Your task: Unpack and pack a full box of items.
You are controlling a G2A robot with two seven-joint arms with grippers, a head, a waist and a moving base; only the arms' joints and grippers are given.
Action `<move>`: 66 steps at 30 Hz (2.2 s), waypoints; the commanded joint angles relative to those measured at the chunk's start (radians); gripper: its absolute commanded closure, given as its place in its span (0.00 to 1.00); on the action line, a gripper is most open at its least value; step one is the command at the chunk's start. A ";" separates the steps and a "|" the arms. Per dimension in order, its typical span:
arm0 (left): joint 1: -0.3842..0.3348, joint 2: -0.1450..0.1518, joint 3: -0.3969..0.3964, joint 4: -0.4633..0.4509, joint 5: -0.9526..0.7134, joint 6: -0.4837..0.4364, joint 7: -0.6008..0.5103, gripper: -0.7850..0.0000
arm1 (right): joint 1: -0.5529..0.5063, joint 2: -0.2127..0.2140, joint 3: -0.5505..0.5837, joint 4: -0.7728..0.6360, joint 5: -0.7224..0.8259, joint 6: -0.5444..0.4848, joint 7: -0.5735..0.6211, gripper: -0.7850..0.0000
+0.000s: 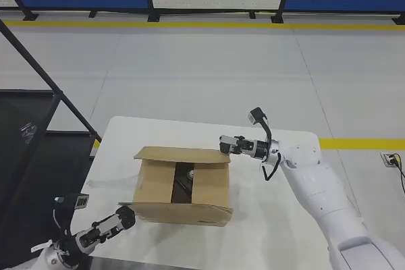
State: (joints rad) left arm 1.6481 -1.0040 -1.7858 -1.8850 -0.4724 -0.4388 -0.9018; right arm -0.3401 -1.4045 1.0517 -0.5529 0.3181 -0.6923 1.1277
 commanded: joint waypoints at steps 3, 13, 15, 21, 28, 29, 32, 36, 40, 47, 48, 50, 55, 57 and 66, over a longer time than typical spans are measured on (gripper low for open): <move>-0.034 -0.004 0.029 -0.011 0.081 0.019 0.092 0.00 | -0.028 0.010 -0.007 -0.052 -0.035 -0.004 -0.004 0.00; -0.139 -0.015 0.160 -0.001 0.333 0.105 0.272 0.00 | -0.099 0.037 0.005 -0.198 -0.099 0.153 -0.047 0.00; -0.159 -0.017 0.188 0.005 0.393 0.126 0.290 0.00 | -0.114 0.041 0.007 -0.236 -0.110 0.197 -0.059 0.00; -0.221 -0.024 0.261 0.028 0.470 0.205 0.330 0.00 | -0.150 0.053 0.020 -0.319 -0.114 0.303 -0.063 0.00; -0.263 -0.030 0.307 0.045 0.517 0.246 0.356 0.00 | -0.190 0.065 0.039 -0.386 -0.082 0.342 -0.017 0.00; -0.267 -0.030 0.311 0.048 0.524 0.250 0.358 0.00 | -0.195 0.066 0.038 -0.394 -0.083 0.347 -0.012 0.00; -0.278 -0.032 0.320 0.055 0.532 0.261 0.367 0.00 | -0.205 0.069 0.035 -0.406 -0.087 0.370 -0.005 0.00; -0.288 -0.034 0.325 0.061 0.556 0.276 0.378 0.00 | -0.222 0.073 0.031 -0.424 -0.089 0.386 0.004 0.00; -0.295 -0.035 0.333 0.068 0.579 0.289 0.387 0.00 | -0.234 0.078 0.035 -0.451 -0.086 0.393 0.018 0.00; -0.306 -0.039 0.347 0.070 0.595 0.295 0.402 0.00 | -0.254 0.084 0.025 -0.499 -0.112 0.428 0.018 0.00; -0.306 -0.039 0.348 0.070 0.599 0.293 0.406 0.00 | -0.256 0.085 0.023 -0.505 -0.124 0.433 0.011 0.00; -0.305 -0.040 0.348 0.066 0.601 0.288 0.417 0.00 | -0.264 0.086 0.018 -0.518 -0.128 0.439 0.008 0.00; -0.287 -0.041 0.317 0.051 0.593 0.274 0.463 0.00 | -0.276 0.089 0.009 -0.532 -0.142 0.448 0.008 0.00; -0.270 -0.040 0.291 0.047 0.594 0.268 0.484 0.00 | -0.279 0.090 0.007 -0.530 -0.141 0.447 0.005 0.00; -0.092 -0.034 0.076 0.041 0.488 0.207 0.579 0.00 | -0.270 0.089 -0.005 -0.492 -0.138 0.425 -0.001 0.00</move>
State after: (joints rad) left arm 1.5327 -1.0374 -1.6870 -1.8473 0.0315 -0.2285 -0.3286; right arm -0.6095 -1.3154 1.0471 -1.0476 0.1833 -0.2637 1.1303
